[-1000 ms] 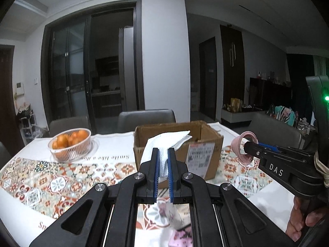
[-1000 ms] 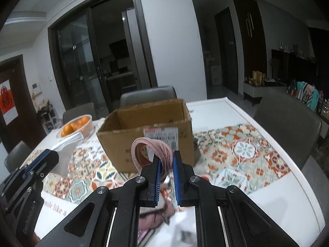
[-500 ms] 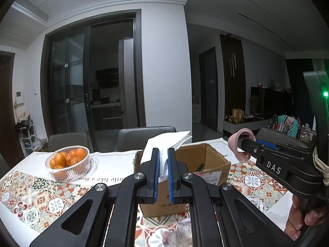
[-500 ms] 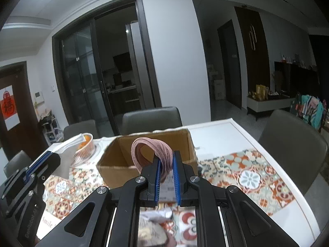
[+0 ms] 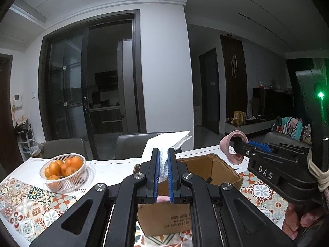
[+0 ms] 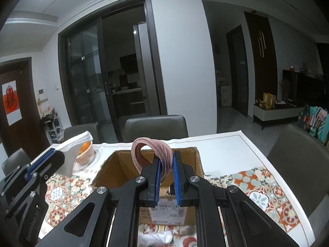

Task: Organize soft objects
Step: 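Carry the towel and hair tie over the box and release both inside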

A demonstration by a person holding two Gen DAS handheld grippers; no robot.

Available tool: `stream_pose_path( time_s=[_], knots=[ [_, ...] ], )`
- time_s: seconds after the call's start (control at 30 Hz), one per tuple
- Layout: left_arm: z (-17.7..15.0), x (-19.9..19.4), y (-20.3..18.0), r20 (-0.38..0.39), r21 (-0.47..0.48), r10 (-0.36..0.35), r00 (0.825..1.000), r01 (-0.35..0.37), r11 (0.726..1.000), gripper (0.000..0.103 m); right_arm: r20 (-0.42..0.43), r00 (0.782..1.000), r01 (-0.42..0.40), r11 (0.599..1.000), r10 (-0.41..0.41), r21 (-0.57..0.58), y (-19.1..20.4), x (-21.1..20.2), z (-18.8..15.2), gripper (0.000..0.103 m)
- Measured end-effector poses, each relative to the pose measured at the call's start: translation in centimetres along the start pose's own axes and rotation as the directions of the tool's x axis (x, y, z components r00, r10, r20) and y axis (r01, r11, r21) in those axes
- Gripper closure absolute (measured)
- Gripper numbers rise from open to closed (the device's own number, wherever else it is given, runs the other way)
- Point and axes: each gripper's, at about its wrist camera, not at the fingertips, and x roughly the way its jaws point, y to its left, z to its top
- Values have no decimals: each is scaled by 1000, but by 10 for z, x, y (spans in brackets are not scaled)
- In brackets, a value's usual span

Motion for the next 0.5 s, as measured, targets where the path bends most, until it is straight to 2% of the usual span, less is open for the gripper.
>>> stream_pose_path(
  time_s=[0.23, 0.5],
  knots=[
    [-2, 35, -2, -36, -5, -11, 999, 11, 1000, 94, -38, 999, -7, 1000, 7, -8, -5, 30, -1, 90],
    [-12, 75, -4, -114, -11, -21, 993, 20, 1000, 94, -111, 994, -14, 1000, 15, 8, -11, 72, -2, 90]
  ],
)
